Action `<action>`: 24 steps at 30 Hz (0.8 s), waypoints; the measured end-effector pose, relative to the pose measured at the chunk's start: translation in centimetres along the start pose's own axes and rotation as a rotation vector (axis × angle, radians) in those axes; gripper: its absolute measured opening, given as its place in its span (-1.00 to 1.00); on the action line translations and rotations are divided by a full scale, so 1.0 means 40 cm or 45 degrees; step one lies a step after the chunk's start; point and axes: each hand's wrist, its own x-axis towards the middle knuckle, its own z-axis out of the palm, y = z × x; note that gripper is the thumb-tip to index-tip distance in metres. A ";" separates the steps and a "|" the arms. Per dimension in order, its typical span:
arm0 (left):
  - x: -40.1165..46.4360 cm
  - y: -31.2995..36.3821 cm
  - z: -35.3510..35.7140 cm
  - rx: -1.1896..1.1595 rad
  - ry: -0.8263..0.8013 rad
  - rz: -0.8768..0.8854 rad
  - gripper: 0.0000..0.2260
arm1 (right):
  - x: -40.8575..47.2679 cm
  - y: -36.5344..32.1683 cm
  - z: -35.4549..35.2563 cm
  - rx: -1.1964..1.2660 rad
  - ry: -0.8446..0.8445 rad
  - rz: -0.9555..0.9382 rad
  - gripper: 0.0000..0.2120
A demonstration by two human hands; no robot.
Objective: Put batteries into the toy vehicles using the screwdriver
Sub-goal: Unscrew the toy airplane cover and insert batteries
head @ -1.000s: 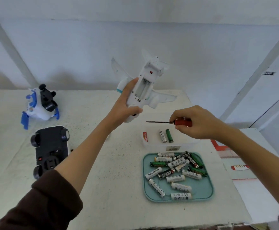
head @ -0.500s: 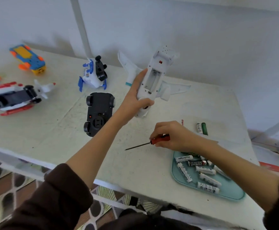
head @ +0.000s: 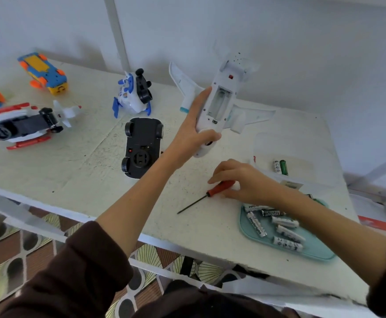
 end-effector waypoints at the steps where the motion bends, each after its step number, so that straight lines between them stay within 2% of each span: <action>1: 0.004 0.003 0.012 -0.011 -0.012 0.009 -0.23 | -0.016 0.001 -0.013 -0.008 0.023 0.005 -0.70; 8: 0.054 0.024 0.114 -0.073 -0.153 0.089 -0.23 | -0.175 0.054 -0.062 -0.057 0.110 0.197 -0.77; 13: 0.095 0.026 0.172 -0.094 -0.273 0.122 -0.24 | -0.227 0.074 -0.049 -0.058 0.181 0.315 -0.74; 18: 0.109 0.019 0.216 -0.116 -0.324 0.120 -0.23 | -0.198 0.058 -0.013 -0.160 0.209 0.222 -0.79; 24: 0.120 0.004 0.230 -0.142 -0.353 0.112 -0.22 | -0.165 0.046 0.009 -0.287 0.120 0.175 -0.84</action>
